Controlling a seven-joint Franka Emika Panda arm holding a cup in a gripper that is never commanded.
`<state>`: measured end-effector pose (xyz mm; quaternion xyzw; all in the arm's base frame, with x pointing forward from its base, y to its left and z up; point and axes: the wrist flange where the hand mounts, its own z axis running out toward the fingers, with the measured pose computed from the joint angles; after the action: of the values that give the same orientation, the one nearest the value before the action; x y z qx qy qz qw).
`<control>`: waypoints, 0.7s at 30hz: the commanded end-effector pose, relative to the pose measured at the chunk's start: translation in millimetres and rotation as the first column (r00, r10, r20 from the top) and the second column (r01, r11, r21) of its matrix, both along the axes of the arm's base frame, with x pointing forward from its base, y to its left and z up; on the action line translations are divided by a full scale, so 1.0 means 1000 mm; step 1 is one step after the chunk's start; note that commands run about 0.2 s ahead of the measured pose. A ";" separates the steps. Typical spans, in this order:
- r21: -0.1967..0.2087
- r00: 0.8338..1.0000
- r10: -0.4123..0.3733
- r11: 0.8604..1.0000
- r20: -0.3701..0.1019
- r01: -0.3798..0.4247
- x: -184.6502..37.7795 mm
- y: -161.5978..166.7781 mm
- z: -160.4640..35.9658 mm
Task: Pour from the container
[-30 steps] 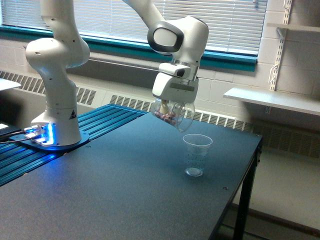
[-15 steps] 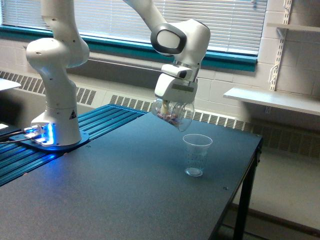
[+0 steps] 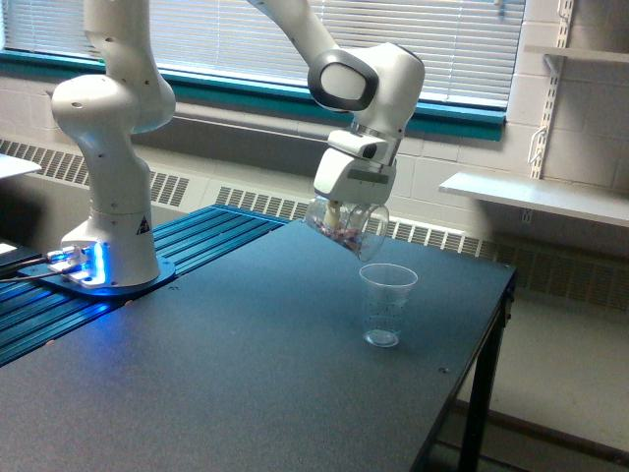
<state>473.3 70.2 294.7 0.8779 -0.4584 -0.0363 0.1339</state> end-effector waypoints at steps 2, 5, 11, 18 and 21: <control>-0.020 1.000 0.001 1.000 -0.007 -0.001 0.004 0.009 -0.003; -0.017 0.999 0.026 1.000 -0.021 -0.026 0.001 0.018 -0.007; -0.001 0.999 0.028 1.000 -0.031 -0.028 -0.003 0.026 -0.004; 0.011 1.000 0.012 1.000 -0.021 -0.012 -0.001 0.024 0.007; 0.015 1.000 0.008 1.000 -0.021 -0.008 -0.001 0.024 0.010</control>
<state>469.6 94.3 291.7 0.8816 -0.4481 -0.0528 0.1384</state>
